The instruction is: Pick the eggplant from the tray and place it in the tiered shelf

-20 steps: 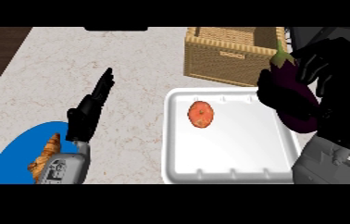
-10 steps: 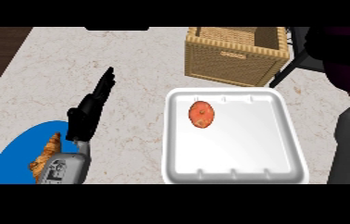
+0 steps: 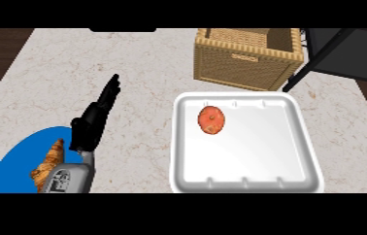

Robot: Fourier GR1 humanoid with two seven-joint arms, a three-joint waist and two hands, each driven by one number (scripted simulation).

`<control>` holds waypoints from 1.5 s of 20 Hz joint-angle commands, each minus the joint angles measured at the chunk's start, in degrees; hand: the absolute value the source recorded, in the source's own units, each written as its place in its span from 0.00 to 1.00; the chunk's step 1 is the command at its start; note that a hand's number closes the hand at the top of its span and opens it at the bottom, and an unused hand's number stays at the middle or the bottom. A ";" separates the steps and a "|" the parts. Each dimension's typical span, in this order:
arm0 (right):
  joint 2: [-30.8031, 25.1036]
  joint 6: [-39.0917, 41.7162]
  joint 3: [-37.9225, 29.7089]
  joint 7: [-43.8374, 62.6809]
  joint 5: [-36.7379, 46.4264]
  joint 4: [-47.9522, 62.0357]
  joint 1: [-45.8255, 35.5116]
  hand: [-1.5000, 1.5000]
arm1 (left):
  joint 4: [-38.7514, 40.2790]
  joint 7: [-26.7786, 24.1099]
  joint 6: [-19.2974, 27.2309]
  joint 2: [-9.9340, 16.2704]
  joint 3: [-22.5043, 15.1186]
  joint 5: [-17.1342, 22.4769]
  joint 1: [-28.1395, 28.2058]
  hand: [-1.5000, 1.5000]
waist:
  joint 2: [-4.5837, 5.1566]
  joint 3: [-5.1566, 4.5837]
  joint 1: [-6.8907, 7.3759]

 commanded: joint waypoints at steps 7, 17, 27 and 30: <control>-7.05 -8.45 -1.42 -10.68 1.68 16.14 -2.67 1.00 | 0.90 0.66 -0.44 -0.05 0.09 -0.36 -1.61 0.50 | 0.13 0.00 0.26; -8.96 -19.09 -1.15 -21.38 2.05 30.00 -4.44 1.00 | 2.71 -0.80 0.08 -0.65 0.28 -1.01 -2.06 0.50 | 0.13 0.00 0.24; -8.83 -35.39 -12.06 -36.25 -13.39 43.49 -6.20 1.00 | 0.00 0.09 -0.71 -0.08 0.21 -0.69 -1.29 0.50 | 0.27 0.05 0.66; -8.12 -36.48 -12.50 -38.60 -16.09 43.25 -4.51 1.00 | -0.34 0.49 -1.75 0.80 0.89 0.06 -0.33 0.50 | 0.07 0.04 0.30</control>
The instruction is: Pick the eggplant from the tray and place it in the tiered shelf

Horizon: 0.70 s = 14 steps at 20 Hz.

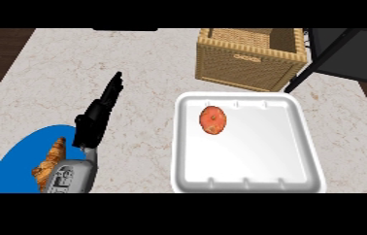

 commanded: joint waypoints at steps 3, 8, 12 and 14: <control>-2.32 -3.38 -1.81 -6.97 -5.02 8.81 -2.40 1.00 | -0.21 1.66 -0.12 0.38 0.92 0.31 -1.80 0.50 | -0.05 0.12 -0.23; -8.67 -6.58 -1.49 1.34 5.47 17.41 0.30 1.00 | -1.99 1.79 -0.97 1.21 0.91 0.70 -0.96 0.50 | 0.17 0.04 0.31; -7.04 -9.05 -1.21 6.53 6.77 17.08 0.12 0.00 | -3.33 1.69 -0.21 0.32 -0.17 -0.08 2.81 0.50 | -0.15 0.08 -0.17; -7.10 -9.50 -1.13 6.83 6.12 15.70 1.40 0.00 | -4.49 3.28 0.76 -0.19 -0.23 -0.55 0.99 0.50 | -0.22 0.10 -0.46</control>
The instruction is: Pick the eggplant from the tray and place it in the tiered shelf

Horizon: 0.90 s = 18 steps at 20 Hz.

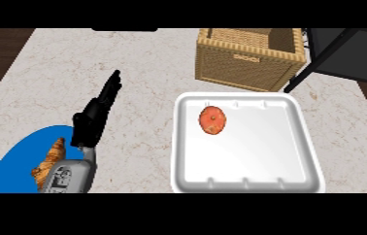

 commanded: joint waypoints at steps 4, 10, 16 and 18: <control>0.05 -3.41 -3.37 -3.34 -6.56 2.35 0.40 0.00 | 2.67 -5.60 -0.30 0.20 0.52 -0.07 2.19 0.50 | 0.23 0.23 0.09; 1.78 2.42 -2.45 -0.66 -12.42 -8.78 2.09 0.00 | 1.29 -2.09 -1.12 0.76 0.98 0.55 1.38 0.50 | -0.10 0.20 -0.53; -0.85 7.63 -2.67 1.06 -16.91 -14.90 2.49 0.00 | -3.65 -0.03 -0.04 -0.85 -1.87 -1.13 4.51 0.50 | -0.31 0.20 -0.59; -1.72 4.87 -5.60 -1.93 -20.05 -9.90 -0.98 0.00 | 0.92 -3.19 0.16 -1.43 -1.25 -0.95 2.78 0.50 | 0.01 0.21 -0.21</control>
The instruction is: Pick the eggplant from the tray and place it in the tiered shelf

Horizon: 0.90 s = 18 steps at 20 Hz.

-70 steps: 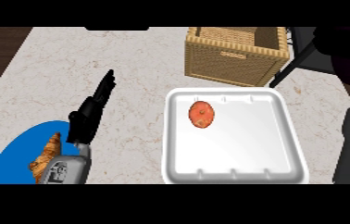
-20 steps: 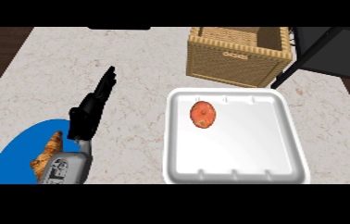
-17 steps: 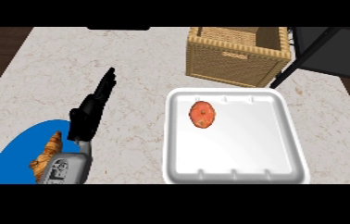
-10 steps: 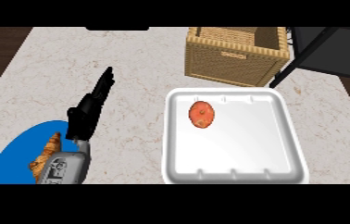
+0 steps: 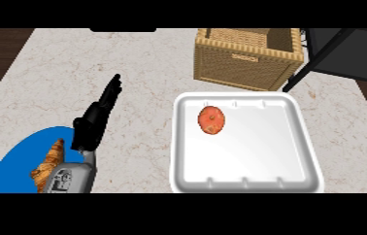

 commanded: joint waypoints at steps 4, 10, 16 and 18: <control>-1.32 -3.14 -5.07 3.04 -6.39 -6.08 -3.71 0.00 | 2.21 -1.65 0.36 0.48 0.52 -0.75 -0.87 0.50 | -0.10 -0.01 -0.44; -10.67 3.51 -10.51 13.70 -8.38 -15.75 3.55 0.00 | -2.42 1.40 0.66 0.00 -0.39 -0.78 2.84 0.50 | -0.73 -0.02 -1.76; -17.34 17.45 -19.29 22.20 -14.73 -20.00 15.79 0.00 | -2.25 -0.40 -0.07 1.15 1.00 0.12 3.60 0.50 | -0.76 0.02 -2.67; -18.91 22.85 -22.63 22.75 -17.72 -21.88 20.30 0.00 | -2.06 1.80 0.95 0.47 1.47 0.21 1.20 0.50 | -0.74 0.05 -3.24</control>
